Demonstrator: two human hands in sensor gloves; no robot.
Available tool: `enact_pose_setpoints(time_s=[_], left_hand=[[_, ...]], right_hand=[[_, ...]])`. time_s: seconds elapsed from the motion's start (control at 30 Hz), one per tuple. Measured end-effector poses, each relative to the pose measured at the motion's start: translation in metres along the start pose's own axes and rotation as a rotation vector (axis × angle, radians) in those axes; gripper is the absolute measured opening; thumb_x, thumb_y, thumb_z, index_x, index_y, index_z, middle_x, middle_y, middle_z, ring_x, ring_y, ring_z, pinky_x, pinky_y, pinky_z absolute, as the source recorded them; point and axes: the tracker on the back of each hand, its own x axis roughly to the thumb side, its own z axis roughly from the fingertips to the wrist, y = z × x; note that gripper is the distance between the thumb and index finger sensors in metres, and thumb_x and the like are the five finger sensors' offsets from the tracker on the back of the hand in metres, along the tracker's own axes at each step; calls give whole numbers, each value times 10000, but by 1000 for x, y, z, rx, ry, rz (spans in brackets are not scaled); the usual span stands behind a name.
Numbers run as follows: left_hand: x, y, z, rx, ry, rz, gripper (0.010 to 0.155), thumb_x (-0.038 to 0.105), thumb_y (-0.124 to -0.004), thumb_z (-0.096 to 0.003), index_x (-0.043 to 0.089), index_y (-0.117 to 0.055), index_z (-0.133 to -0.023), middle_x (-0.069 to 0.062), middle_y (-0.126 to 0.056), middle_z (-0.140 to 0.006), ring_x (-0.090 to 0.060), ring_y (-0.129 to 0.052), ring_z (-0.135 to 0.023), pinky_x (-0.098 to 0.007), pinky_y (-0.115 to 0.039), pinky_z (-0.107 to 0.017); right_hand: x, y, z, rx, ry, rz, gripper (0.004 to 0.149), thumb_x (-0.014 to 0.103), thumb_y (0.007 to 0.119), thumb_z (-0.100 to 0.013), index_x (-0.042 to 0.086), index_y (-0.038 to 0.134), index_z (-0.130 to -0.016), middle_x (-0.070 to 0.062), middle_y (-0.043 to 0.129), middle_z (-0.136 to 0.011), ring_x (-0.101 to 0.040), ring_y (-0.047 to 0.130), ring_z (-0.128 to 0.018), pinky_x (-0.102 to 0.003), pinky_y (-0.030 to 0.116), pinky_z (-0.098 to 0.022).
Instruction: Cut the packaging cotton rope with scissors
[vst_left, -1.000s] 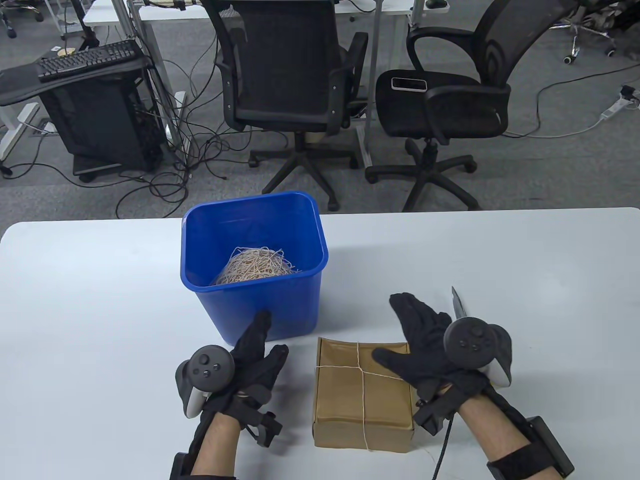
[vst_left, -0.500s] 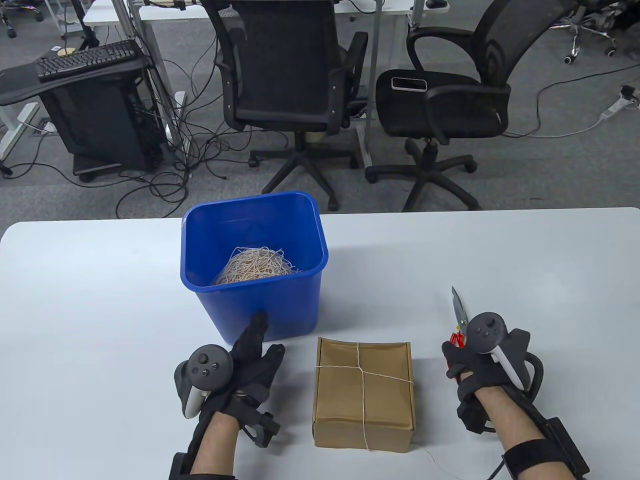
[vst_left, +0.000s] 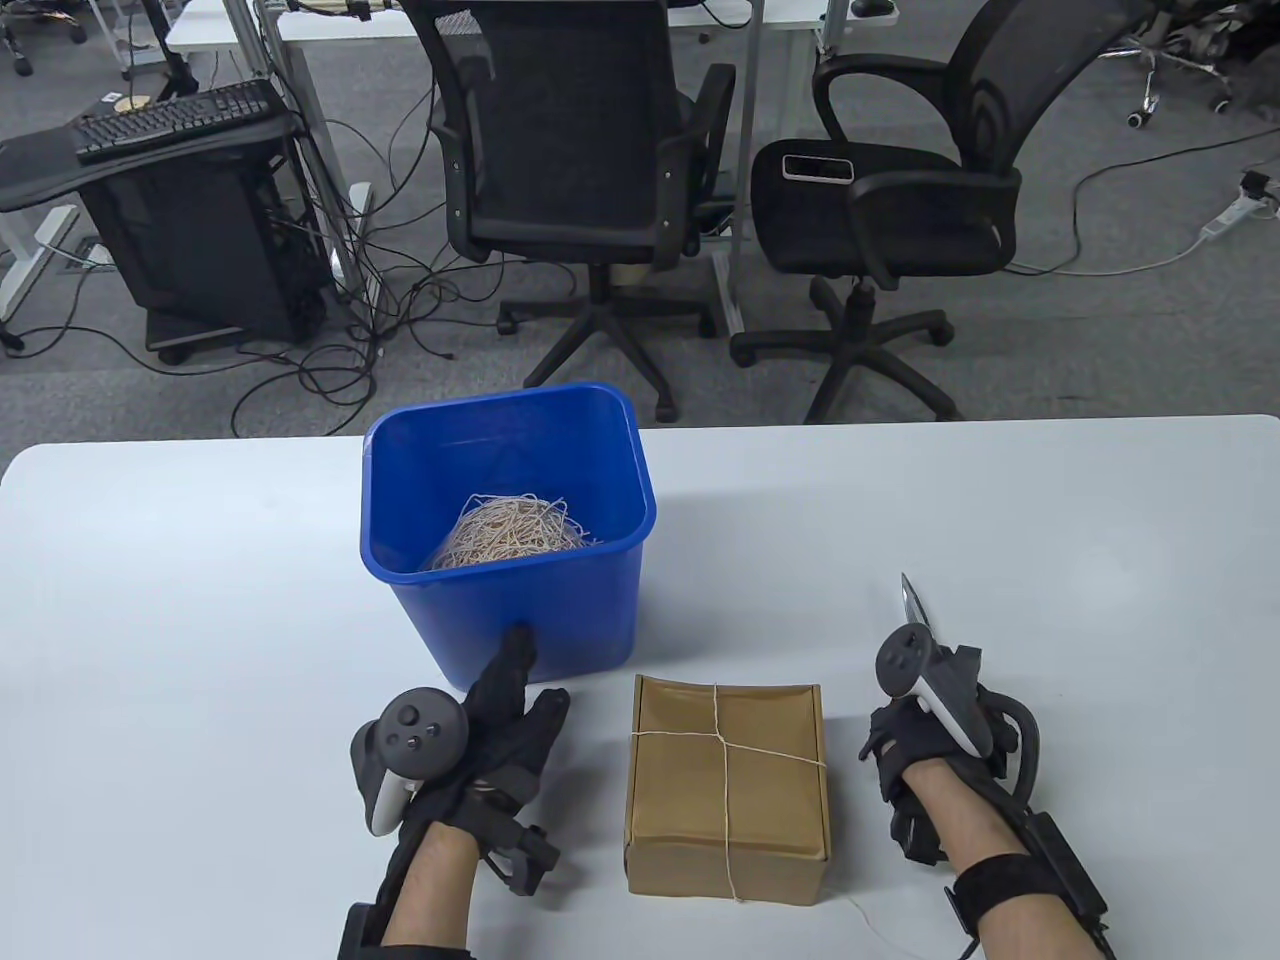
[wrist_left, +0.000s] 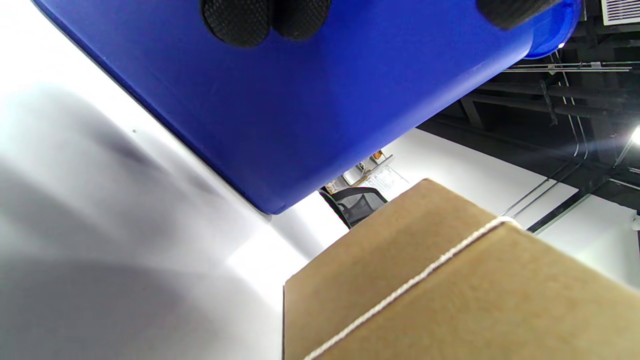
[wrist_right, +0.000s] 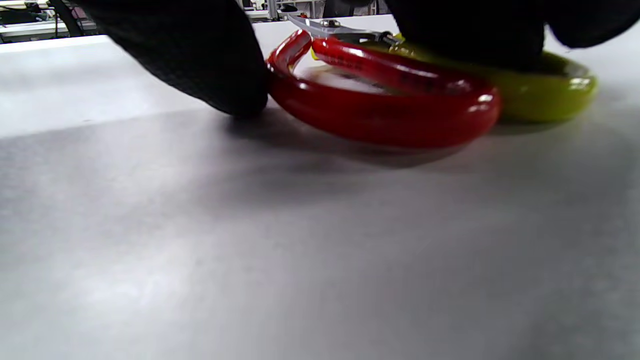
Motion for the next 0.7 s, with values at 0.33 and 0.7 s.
enact_pose_setpoints(time_s=[0.33,0.7], left_hand=[[0,-1,-1,-3,-2,4,773,525,-626,-573,177,-234,-1140,-279,-393,-1123,-568,-513,-993,-757,-399,-645],[0,-1,-1,0,2,-8,768,520,-622,-574,173,-237,-1140,-282,-395,-1120,-569,-514,-991,-756,-402,-643]], right_hand=[[-29,-13,-1,-98,45,-203,1003,457,1004,-338,28,367,-983,-365,691,-861,-479,880,-593,-849,665,-421],[-53,-36,16,-153,-240,-1037,922,394,879,-403,28,304,-1023,-357,613,-911,-415,819,-611,-765,644,-465]])
